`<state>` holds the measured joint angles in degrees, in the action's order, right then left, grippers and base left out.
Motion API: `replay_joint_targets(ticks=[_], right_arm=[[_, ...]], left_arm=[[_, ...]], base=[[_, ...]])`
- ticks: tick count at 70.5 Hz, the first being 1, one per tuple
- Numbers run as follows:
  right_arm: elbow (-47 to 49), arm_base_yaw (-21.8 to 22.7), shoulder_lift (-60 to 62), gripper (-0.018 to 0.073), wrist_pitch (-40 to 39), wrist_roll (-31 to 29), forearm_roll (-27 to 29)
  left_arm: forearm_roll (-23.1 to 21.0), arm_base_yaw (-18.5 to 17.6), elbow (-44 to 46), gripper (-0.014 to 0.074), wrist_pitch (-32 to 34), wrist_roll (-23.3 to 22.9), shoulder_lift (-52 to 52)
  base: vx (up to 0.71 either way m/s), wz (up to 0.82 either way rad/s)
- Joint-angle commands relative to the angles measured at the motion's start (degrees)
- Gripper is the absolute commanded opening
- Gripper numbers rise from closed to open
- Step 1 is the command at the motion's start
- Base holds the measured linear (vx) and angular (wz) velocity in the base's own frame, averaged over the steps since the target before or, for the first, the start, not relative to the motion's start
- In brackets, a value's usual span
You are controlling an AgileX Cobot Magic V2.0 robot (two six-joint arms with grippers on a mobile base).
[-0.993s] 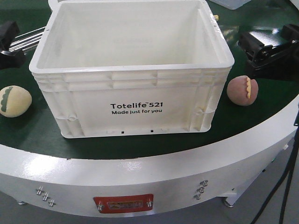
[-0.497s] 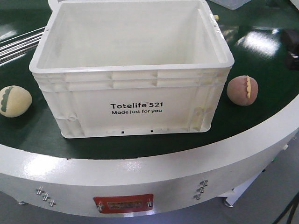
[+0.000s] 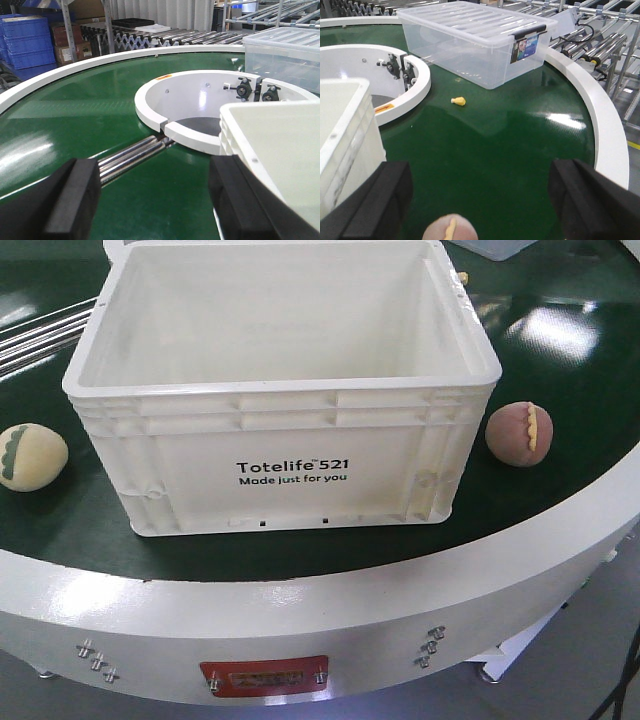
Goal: Place moving items into box and shelve
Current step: 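Move the right gripper down toward the pink plush ball, then grasp the pink plush ball with the right gripper and lift it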
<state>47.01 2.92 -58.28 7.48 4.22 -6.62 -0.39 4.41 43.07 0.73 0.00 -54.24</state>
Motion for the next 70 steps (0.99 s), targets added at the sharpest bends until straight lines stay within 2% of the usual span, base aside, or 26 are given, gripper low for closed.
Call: replay_joint_targets(ticks=[1,18,38,70], right_arm=[[6.02,0.25,-2.79,0.0589,-3.68,-0.04,-0.45],[13.79,0.25,-14.58,0.0589,-0.34,0.13,1.32],[13.8,0.25,-27.2,0.0589,1.9,0.13,5.84],[13.8,0.21,-39.47,0.0589,3.85,-0.01,7.7]], left_arm=[[-0.4,0.04,4.83,0.0555,5.98,0.0,-1.7],[-0.4,0.04,10.48,0.0555,4.63,-0.68,-5.42],[-0.4,0.04,10.6,0.0555,2.89,-0.68,-6.0],[-0.4,0.04,10.6,0.0555,2.5,-0.68,-6.0]], base=[[0.0,0.0],[0.0,0.0],[0.0,0.0],[0.0,0.0]])
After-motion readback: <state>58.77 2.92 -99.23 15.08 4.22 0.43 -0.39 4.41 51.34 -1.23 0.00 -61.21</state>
